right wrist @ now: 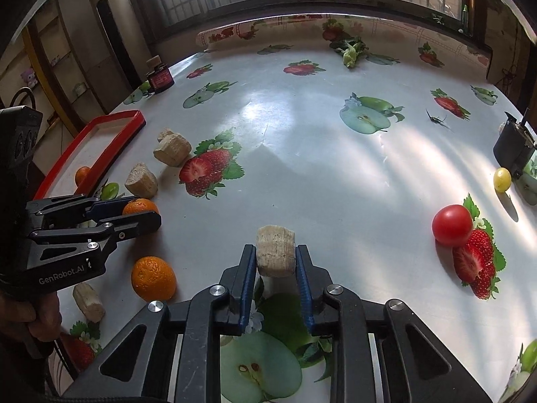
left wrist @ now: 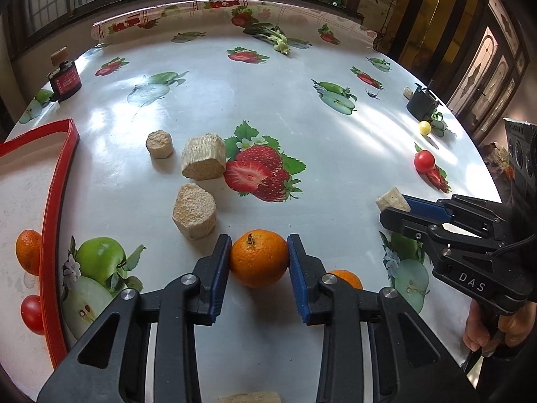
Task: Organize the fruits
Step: 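Carry the orange and cork block into the red tray and release both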
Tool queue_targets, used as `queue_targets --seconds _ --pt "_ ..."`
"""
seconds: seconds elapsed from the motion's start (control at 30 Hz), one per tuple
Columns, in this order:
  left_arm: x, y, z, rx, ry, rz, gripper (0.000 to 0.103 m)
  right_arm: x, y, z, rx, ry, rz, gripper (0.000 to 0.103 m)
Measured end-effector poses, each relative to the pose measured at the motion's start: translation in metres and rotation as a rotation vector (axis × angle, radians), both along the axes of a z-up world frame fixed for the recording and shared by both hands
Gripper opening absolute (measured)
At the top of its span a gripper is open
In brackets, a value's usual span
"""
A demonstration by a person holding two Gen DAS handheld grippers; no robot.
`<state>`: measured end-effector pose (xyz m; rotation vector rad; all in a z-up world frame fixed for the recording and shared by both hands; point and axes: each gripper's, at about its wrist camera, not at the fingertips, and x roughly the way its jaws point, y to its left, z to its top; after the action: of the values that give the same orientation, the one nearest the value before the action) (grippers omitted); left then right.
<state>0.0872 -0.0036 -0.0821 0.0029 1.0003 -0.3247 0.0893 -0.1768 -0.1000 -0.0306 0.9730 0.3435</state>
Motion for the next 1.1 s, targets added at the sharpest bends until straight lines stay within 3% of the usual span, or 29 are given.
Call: queue_targets --seconds 0.5,0.73,1.1 --pt "-0.044 0.055 0.050 -0.037 -0.116 0.081 0.031 -0.025 0.047 0.045 -0.129 -0.143 0.046 0.024" --pt "-0.058 0.082 0.059 -0.045 -0.145 0.135 0.031 -0.037 0.078 0.053 -0.220 -0.204 0.075 0.024" --pt "-0.071 0.122 0.067 -0.066 -0.176 0.203 0.031 -0.046 0.117 0.062 -0.258 -0.247 0.145 0.024"
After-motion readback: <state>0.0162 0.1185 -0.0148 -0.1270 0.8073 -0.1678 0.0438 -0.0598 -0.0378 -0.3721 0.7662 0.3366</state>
